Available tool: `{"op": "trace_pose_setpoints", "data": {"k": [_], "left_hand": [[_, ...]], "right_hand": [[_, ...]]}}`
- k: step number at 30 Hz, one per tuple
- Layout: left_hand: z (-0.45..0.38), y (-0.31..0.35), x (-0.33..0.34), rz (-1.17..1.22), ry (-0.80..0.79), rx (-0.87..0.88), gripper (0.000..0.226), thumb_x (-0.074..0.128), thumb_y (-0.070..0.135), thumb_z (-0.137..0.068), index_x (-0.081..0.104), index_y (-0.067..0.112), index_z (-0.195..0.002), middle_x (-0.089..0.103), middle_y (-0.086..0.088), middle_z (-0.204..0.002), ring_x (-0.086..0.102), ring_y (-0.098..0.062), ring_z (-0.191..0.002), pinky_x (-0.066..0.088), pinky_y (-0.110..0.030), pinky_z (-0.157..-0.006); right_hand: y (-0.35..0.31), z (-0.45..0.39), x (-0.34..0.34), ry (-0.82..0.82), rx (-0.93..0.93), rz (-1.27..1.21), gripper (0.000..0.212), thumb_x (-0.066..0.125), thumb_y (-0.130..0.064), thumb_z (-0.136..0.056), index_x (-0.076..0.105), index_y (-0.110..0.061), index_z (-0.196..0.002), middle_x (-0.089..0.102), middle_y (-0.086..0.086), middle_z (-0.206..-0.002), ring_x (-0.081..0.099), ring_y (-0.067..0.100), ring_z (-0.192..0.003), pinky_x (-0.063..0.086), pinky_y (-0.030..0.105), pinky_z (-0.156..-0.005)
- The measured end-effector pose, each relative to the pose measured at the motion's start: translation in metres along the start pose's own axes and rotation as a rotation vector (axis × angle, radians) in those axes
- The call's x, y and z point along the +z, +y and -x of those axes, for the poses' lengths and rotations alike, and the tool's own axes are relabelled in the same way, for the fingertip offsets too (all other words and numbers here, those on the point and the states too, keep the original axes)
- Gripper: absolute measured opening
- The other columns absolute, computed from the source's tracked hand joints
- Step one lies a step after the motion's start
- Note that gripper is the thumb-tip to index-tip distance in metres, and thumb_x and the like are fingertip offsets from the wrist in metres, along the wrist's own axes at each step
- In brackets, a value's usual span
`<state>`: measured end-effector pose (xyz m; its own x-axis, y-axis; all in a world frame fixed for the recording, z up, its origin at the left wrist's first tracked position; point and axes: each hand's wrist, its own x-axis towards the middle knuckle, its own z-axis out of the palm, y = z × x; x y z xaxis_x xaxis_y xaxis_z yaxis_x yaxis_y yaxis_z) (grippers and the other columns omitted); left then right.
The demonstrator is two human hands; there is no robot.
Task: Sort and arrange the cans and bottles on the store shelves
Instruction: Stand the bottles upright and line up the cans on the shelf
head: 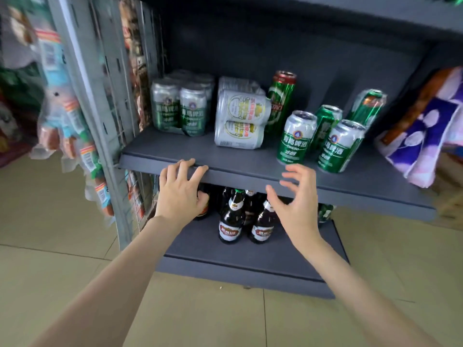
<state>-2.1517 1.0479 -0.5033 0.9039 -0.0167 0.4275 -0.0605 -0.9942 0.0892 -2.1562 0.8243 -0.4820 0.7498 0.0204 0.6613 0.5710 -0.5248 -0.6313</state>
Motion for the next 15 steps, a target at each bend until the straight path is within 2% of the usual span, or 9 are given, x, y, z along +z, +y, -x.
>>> {"op": "trace_pose_setpoints", "data": {"k": [3,5,6,8,9,10,13,15], "left_hand": [[-0.006,-0.004,-0.012,0.046,0.011,0.023,0.049,0.036,0.030,-0.068,0.064,0.012,-0.104,0.062,-0.010,-0.104,0.057,-0.036,-0.088,0.045,-0.046,-0.085],[-0.009,-0.013,-0.015,0.072,0.006,0.032,0.046,0.038,0.028,-0.071,0.064,0.012,-0.106,0.062,-0.009,-0.108,0.057,-0.039,-0.096,0.041,-0.051,-0.091],[-0.008,-0.018,-0.017,0.086,-0.011,0.000,0.046,0.041,0.026,-0.075,0.060,0.013,-0.114,0.060,-0.009,-0.119,0.052,-0.042,-0.109,0.036,-0.055,-0.097],[-0.007,-0.030,-0.016,0.083,-0.107,-0.101,0.052,0.045,0.026,-0.086,0.040,0.017,-0.138,0.037,-0.002,-0.146,0.023,-0.039,-0.136,0.015,-0.054,-0.110],[-0.007,-0.037,-0.015,0.057,-0.138,-0.104,0.058,0.045,0.028,-0.090,0.028,0.020,-0.144,0.024,0.002,-0.153,0.011,-0.034,-0.141,0.007,-0.051,-0.113],[-0.010,-0.042,-0.014,0.033,-0.144,-0.084,0.060,0.044,0.031,-0.091,0.022,0.022,-0.146,0.018,0.005,-0.155,0.007,-0.032,-0.143,0.005,-0.048,-0.115],[-0.018,-0.045,-0.020,0.045,-0.148,-0.078,0.055,0.045,0.034,-0.090,0.031,0.024,-0.143,0.028,0.007,-0.151,0.018,-0.030,-0.141,0.012,-0.046,-0.114],[-0.023,-0.044,-0.024,0.078,-0.147,-0.138,0.052,0.039,0.038,-0.088,0.041,0.025,-0.138,0.038,0.006,-0.147,0.025,-0.029,-0.138,0.016,-0.045,-0.112]], "right_hand": [[-0.012,-0.058,0.028,-0.059,0.105,0.023,0.072,0.075,-0.021,-0.078,0.034,-0.002,-0.134,0.036,0.007,-0.128,0.042,0.017,-0.117,0.038,0.026,-0.101],[-0.015,-0.089,0.054,-0.084,0.206,0.005,0.093,0.077,-0.027,-0.075,0.019,-0.003,-0.144,0.027,0.013,-0.142,0.030,0.024,-0.132,0.028,0.031,-0.108],[-0.017,-0.101,0.068,-0.085,0.264,0.007,0.103,0.079,-0.030,-0.074,0.011,-0.004,-0.147,0.021,0.016,-0.147,0.024,0.027,-0.136,0.024,0.033,-0.110],[-0.019,-0.113,0.093,-0.043,0.377,0.043,0.115,0.080,-0.035,-0.071,-0.001,-0.010,-0.149,0.015,0.019,-0.152,0.020,0.034,-0.138,0.026,0.041,-0.109],[-0.019,-0.114,0.103,-0.006,0.410,0.059,0.117,0.080,-0.035,-0.071,-0.004,-0.014,-0.149,0.016,0.018,-0.151,0.022,0.036,-0.136,0.029,0.045,-0.107],[-0.018,-0.113,0.110,0.028,0.422,0.068,0.119,0.081,-0.033,-0.070,-0.006,-0.019,-0.149,0.019,0.018,-0.150,0.026,0.038,-0.134,0.034,0.049,-0.105],[-0.012,-0.106,0.115,0.078,0.441,0.033,0.119,0.082,-0.025,-0.069,-0.006,-0.028,-0.149,0.029,0.018,-0.142,0.036,0.040,-0.124,0.038,0.050,-0.099],[-0.009,-0.104,0.112,0.078,0.405,0.001,0.117,0.081,-0.022,-0.069,-0.004,-0.026,-0.150,0.034,0.018,-0.138,0.036,0.037,-0.124,0.036,0.048,-0.102]]}}
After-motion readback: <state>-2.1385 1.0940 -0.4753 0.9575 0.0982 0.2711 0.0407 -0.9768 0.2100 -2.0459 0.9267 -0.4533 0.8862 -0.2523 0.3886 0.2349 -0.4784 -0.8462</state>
